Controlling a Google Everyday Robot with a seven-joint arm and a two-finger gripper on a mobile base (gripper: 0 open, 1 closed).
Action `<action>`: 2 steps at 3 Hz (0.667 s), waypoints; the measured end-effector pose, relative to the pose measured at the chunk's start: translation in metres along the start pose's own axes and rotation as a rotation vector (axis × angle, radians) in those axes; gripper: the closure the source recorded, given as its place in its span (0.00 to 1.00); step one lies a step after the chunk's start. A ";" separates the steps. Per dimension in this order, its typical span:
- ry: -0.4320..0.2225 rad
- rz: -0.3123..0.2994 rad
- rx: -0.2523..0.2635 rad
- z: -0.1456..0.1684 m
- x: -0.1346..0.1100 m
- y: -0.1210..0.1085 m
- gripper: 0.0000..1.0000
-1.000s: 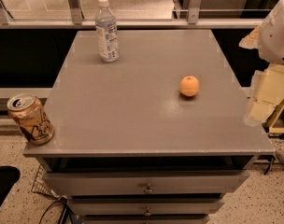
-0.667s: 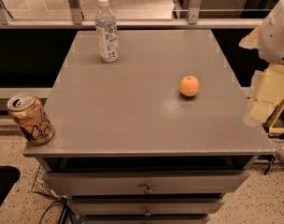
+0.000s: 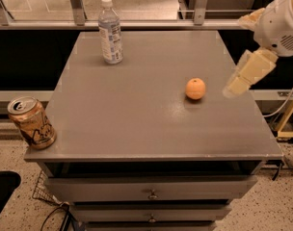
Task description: Move blue plastic bottle near orange can
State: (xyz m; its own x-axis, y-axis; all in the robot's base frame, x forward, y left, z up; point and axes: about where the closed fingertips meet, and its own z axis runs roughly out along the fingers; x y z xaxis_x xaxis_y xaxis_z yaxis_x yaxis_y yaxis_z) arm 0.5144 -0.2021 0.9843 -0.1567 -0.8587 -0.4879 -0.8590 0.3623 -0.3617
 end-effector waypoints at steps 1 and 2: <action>-0.210 0.033 0.072 0.021 -0.032 -0.045 0.00; -0.363 0.078 0.064 0.042 -0.055 -0.071 0.00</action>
Offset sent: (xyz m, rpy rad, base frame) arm 0.1362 0.0512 0.0251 0.5449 -0.1939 0.0606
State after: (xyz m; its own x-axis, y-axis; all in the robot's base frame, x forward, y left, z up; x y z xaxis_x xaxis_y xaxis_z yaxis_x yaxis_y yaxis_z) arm 0.6043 -0.1654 1.0032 -0.0281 -0.6475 -0.7616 -0.8173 0.4535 -0.3554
